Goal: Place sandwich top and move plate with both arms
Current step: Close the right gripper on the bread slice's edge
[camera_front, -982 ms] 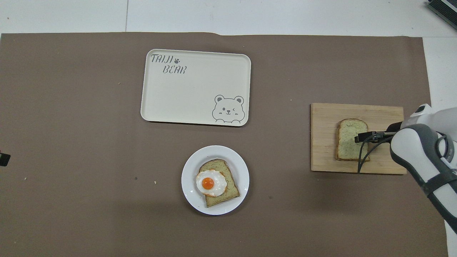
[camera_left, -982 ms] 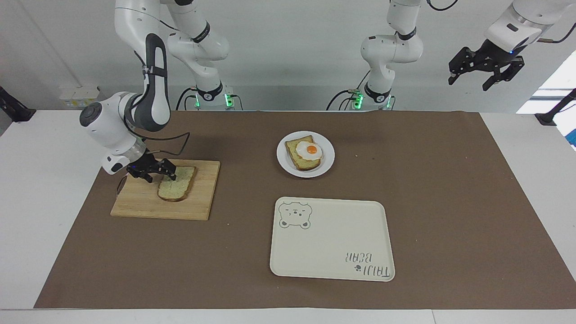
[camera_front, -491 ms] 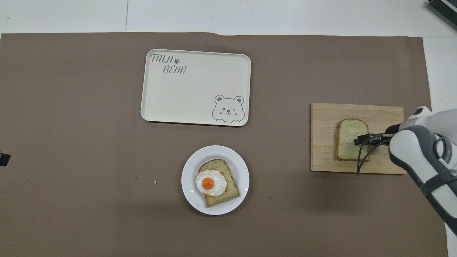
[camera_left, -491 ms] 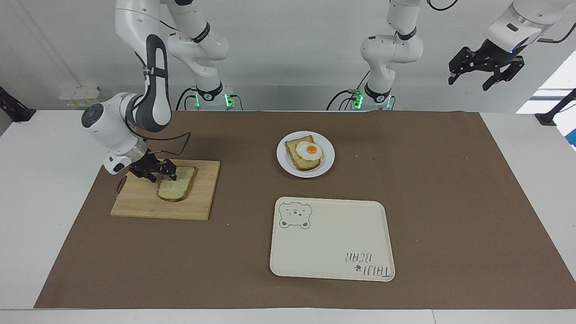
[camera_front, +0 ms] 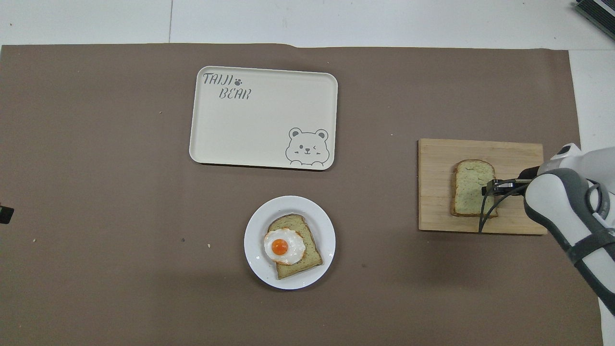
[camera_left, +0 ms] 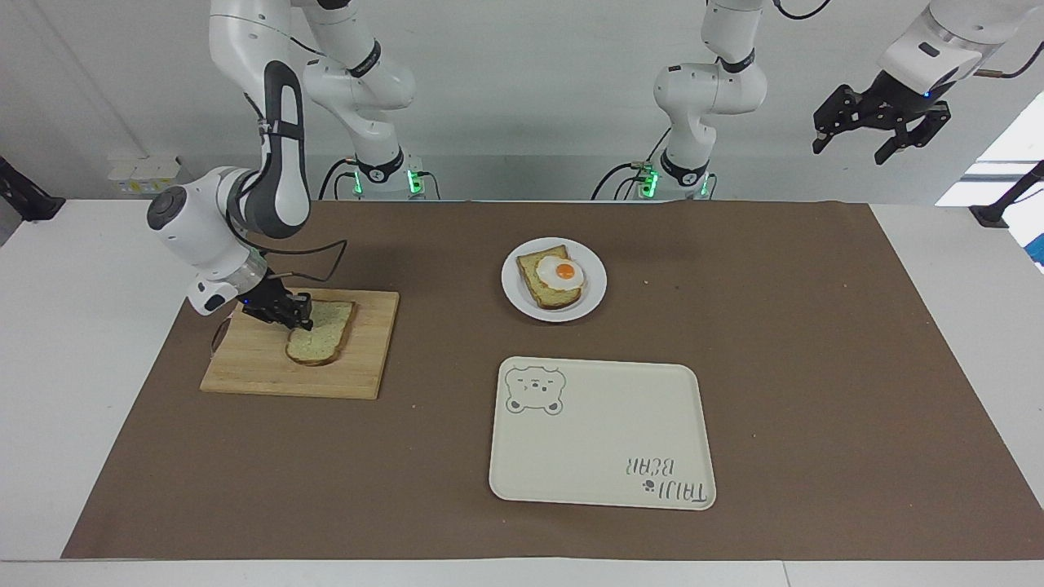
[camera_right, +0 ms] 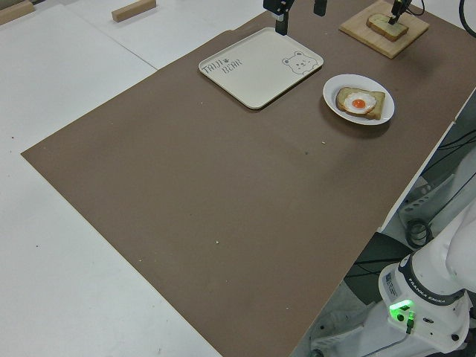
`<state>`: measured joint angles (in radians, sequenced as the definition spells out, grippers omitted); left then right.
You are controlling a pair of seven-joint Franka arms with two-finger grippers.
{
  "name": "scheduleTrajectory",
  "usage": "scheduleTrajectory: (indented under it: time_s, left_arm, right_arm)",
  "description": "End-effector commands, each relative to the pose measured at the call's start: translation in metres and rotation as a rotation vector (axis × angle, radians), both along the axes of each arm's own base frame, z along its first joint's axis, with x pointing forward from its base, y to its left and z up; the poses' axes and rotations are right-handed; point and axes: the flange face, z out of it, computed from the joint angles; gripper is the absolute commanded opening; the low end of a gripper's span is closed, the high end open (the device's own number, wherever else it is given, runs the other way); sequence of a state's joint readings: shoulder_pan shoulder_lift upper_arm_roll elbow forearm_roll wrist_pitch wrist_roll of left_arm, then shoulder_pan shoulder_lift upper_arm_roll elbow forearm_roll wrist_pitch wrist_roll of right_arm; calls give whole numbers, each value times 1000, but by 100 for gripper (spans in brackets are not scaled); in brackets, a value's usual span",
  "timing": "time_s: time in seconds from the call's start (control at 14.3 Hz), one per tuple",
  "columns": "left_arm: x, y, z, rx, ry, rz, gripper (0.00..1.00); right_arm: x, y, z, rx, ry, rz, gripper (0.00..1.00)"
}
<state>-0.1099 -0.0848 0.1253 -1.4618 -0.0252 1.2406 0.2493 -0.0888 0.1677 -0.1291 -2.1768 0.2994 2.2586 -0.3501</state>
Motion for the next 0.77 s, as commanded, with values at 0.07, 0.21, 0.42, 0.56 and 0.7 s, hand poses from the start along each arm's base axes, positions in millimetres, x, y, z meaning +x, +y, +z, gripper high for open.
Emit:
scheduleTrajectory:
  time_s: [0.07, 0.21, 0.42, 0.56, 0.7]
  left_arm:
    - [-8, 1, 2, -11, -6, -7, 100]
    - [-9, 11, 3, -10, -6, 12, 100]
    - [-8, 11, 2, -10, -5, 12, 100]
    - [-8, 11, 2, -10, -5, 12, 100]
    - [-9, 11, 3, -10, -6, 12, 100]
  right_arm:
    - [-2, 7, -5, 23, 9, -30, 0]
    - [0, 7, -1, 22, 2, -27, 0]
    - [6, 10, 13, 25, -17, -13, 0]
    - [9, 13, 29, 45, 1, 10, 0]
    - [13, 18, 47, 61, 11, 29, 0]
